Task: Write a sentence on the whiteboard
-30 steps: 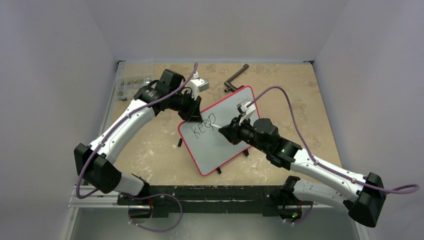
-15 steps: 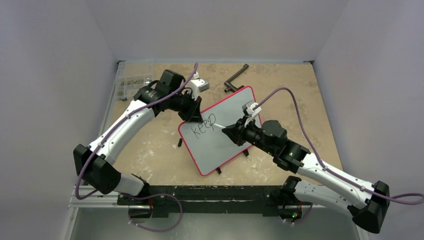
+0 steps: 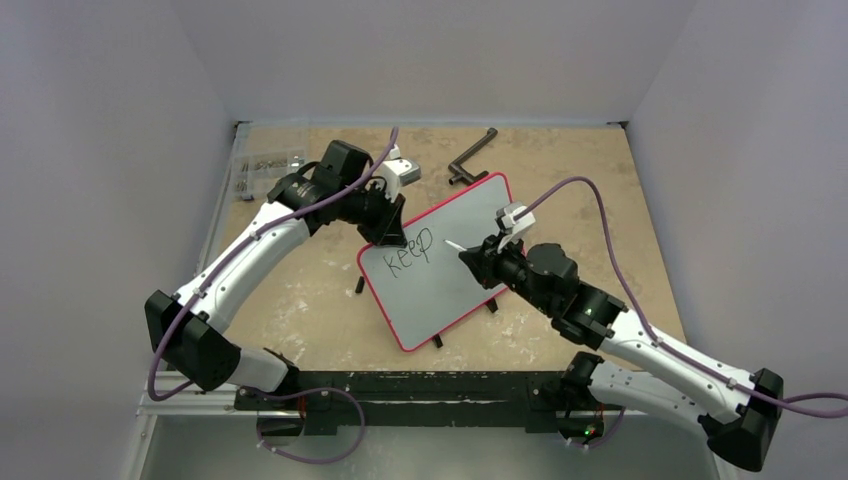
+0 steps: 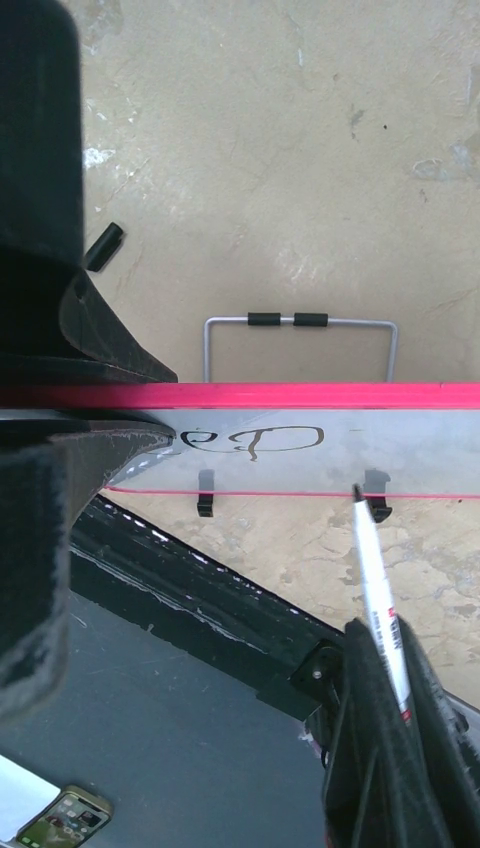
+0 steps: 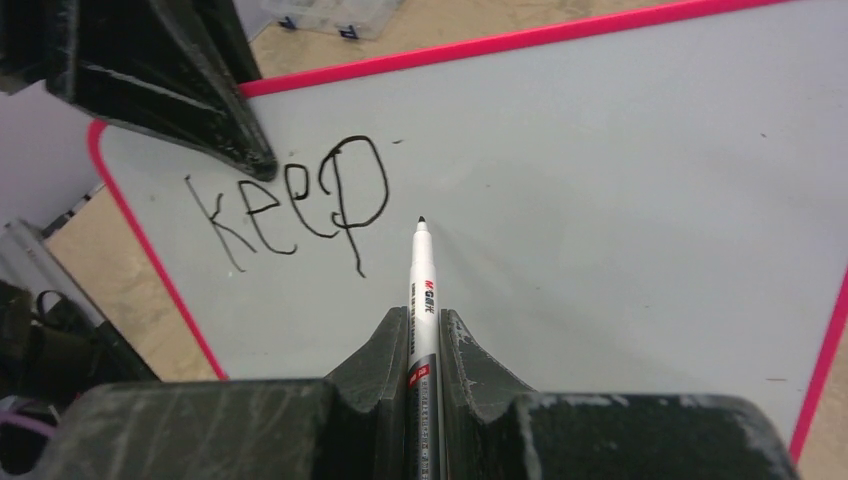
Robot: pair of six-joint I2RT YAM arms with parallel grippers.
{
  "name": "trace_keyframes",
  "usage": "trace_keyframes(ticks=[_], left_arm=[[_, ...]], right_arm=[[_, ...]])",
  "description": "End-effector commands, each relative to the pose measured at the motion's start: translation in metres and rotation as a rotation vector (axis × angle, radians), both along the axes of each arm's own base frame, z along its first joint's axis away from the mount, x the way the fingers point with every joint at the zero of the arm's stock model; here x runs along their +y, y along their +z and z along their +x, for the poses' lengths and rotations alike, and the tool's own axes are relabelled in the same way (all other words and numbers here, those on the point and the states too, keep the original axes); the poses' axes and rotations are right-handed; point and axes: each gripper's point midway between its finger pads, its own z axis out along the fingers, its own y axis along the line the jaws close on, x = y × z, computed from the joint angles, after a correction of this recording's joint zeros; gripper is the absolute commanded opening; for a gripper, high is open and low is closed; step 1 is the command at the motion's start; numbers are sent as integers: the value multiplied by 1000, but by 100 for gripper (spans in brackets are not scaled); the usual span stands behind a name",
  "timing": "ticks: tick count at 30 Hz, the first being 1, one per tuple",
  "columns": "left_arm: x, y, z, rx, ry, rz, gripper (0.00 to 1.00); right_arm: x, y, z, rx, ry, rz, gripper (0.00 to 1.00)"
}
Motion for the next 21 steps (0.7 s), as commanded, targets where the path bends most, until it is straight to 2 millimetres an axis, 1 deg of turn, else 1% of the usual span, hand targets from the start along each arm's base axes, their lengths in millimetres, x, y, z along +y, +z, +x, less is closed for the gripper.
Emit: trace_keyframes(ticks=[1, 4, 6, 9, 14, 16, 18, 21], left_arm=[[42, -31, 14, -75, 48, 268, 0], [44, -33, 11, -70, 55, 266, 0], [45, -33, 10, -75, 58, 268, 0], [45, -33, 11, -79, 61, 271, 0], [47, -35, 12, -81, 66, 281, 0], [48, -35, 13, -83, 70, 286, 0], [49, -36, 13, -83, 70, 288, 0], [49, -36, 13, -85, 71, 288, 0]], right_arm=[[-22, 16, 23, -53, -169, -9, 0], [-26, 18, 30, -69, -215, -12, 0], [-25, 20, 32, -79, -216, -10, 0], [-19, 25, 32, -88, -195, -2, 0], [-18, 31, 32, -105, -185, 8, 0], [-16, 36, 32, -121, -176, 30, 0], [-13, 37, 32, -125, -166, 40, 0], [-9, 33, 33, -117, -158, 28, 0]])
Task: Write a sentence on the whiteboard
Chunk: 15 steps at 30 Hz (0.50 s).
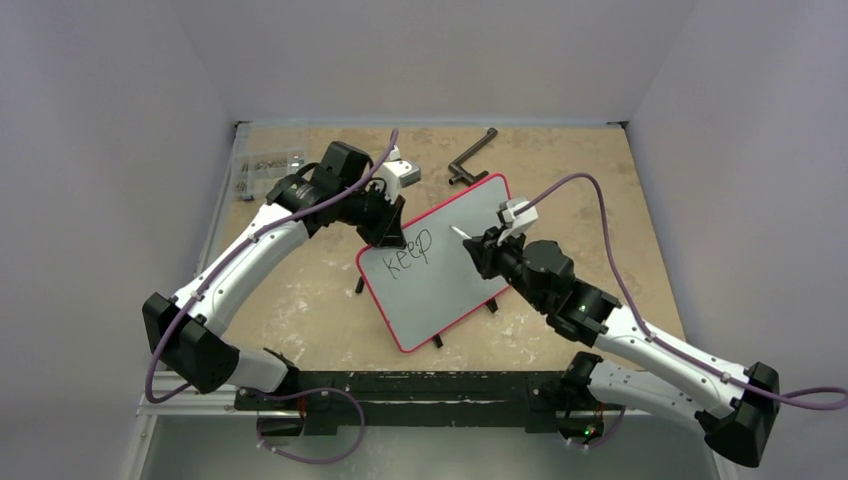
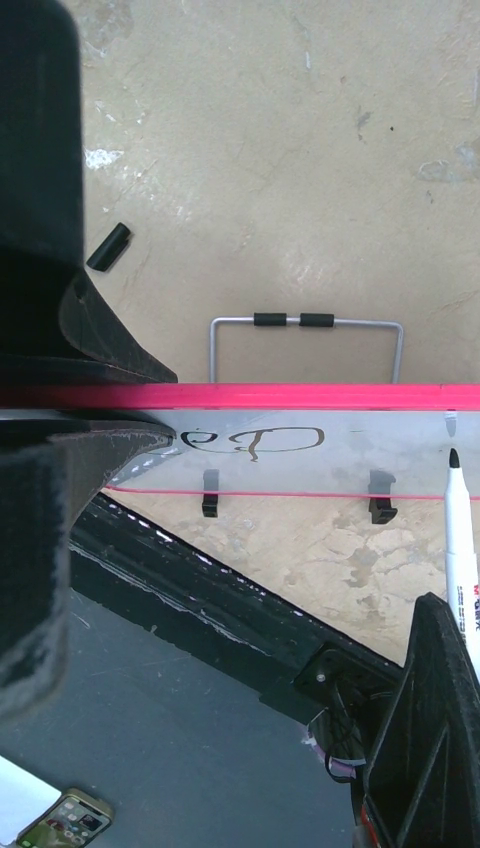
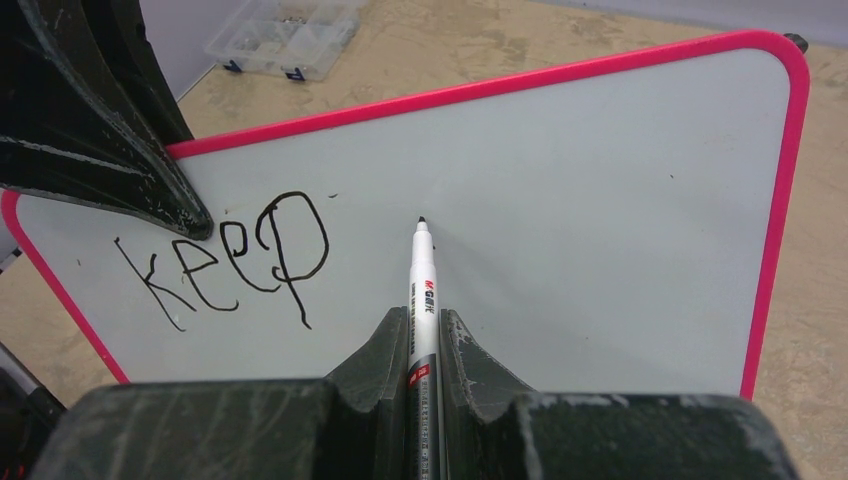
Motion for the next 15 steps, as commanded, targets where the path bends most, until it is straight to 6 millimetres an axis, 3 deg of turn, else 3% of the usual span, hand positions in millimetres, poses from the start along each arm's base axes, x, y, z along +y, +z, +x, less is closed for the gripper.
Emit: trace_keyframes(ticks=[1, 7, 15], left_arm=[[46, -37, 15, -81, 64, 274, 0], [47, -37, 15, -83, 64, 276, 0], [47, -38, 15, -80, 62, 277, 0]], right_arm=[[7, 29, 7, -65, 2, 52, 0], [7, 15, 12, -49, -17, 18, 0], [-12, 6, 21, -36, -120, -18, 0]])
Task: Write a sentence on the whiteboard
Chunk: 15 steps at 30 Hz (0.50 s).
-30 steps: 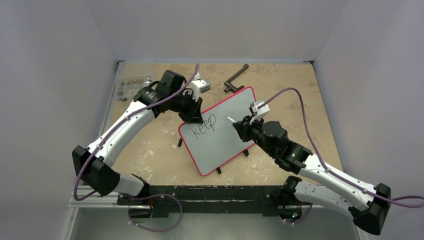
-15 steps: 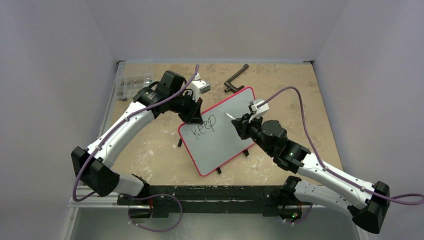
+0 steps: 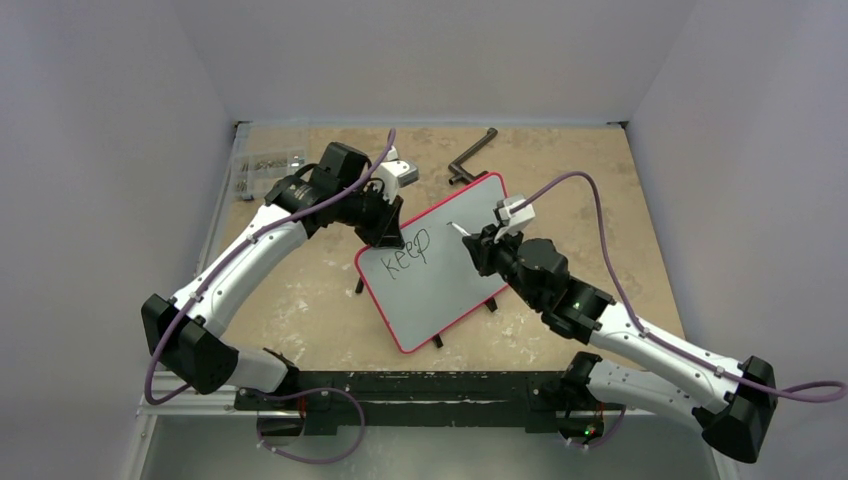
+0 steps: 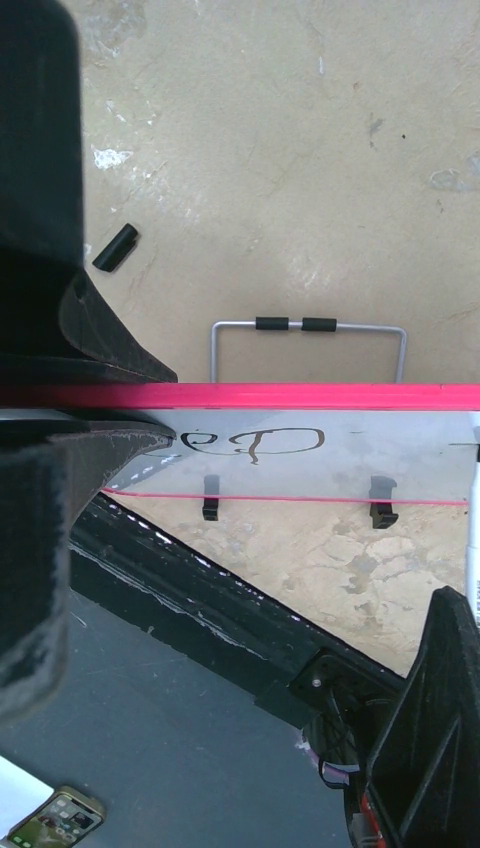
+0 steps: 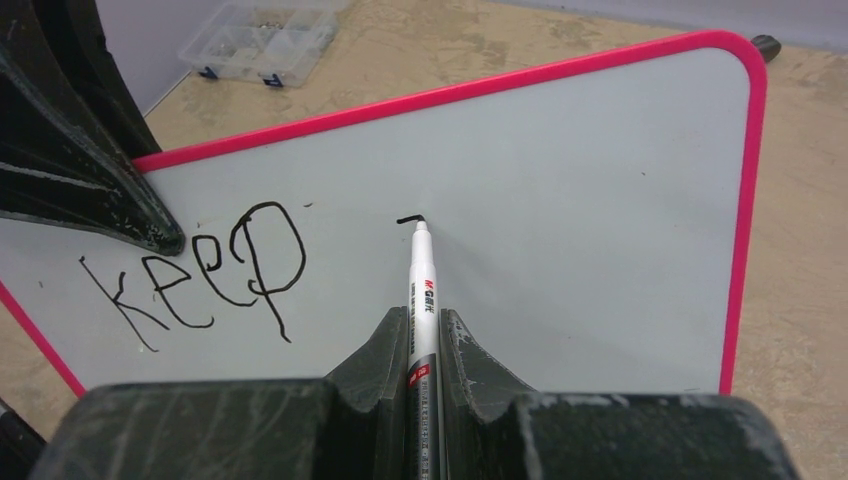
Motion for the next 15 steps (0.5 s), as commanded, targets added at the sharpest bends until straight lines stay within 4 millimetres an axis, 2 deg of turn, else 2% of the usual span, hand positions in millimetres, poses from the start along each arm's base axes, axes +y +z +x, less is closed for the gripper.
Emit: trace_keyframes(ticks=[1, 8, 15], left_arm=[[44, -36, 15, -84, 42, 272, 0], [45, -37, 15, -82, 43, 275, 0], [45, -38, 17, -80, 45, 280, 0]], right_arm=[[-16, 10, 13, -29, -103, -6, 0], [-14, 24, 11, -52, -75, 10, 0], [-11, 59, -3, -144, 1, 124, 0]])
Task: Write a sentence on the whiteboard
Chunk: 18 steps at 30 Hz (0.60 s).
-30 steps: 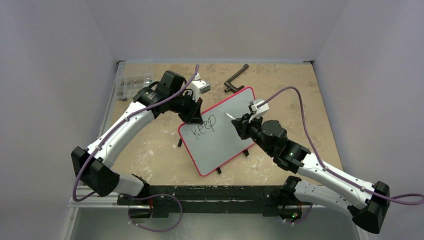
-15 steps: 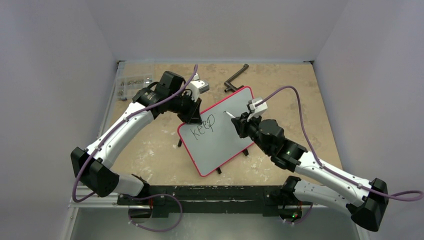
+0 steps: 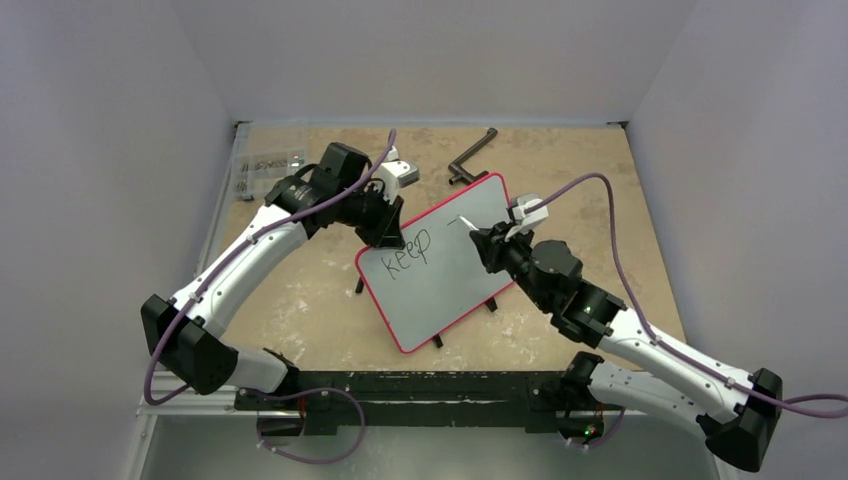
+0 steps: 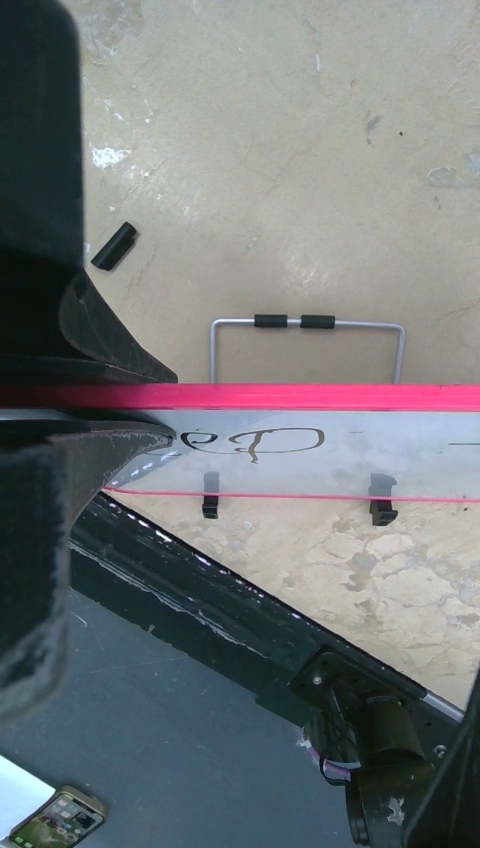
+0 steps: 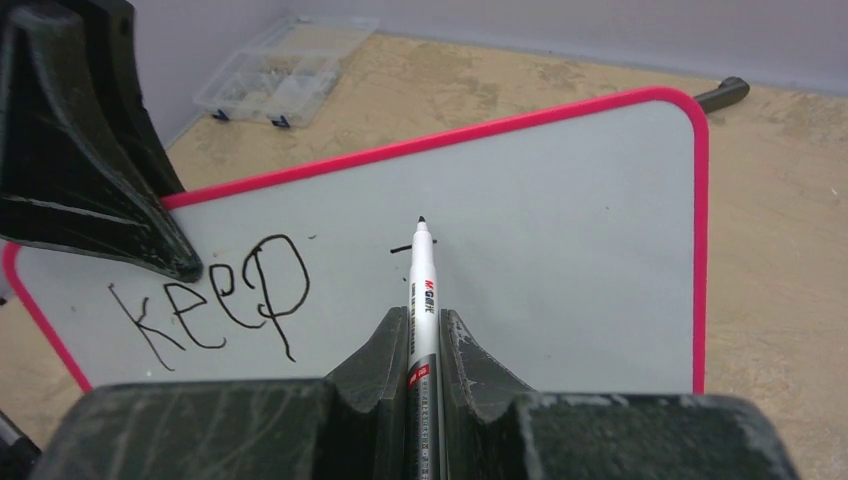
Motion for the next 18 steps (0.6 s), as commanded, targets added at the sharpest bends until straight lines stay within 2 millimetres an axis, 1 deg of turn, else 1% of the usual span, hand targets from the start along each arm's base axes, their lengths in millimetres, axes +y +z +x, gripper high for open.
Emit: trace_keyframes(ticks=[1, 4, 7, 13, 18], left_arm=[[45, -39, 17, -78, 46, 283, 0], [46, -39, 17, -78, 49, 284, 0], [45, -38, 17, -79, 47, 282, 0], [46, -38, 17, -81, 49, 283, 0], [46, -37, 16, -83, 48, 279, 0]], right_arm=[[3, 47, -5, -112, 42, 108, 0], [9, 50, -2, -113, 51, 107, 0], [15, 47, 4, -99, 50, 92, 0], [21, 46, 13, -89, 33, 84, 0], [20, 35, 13, -67, 25, 73, 0]])
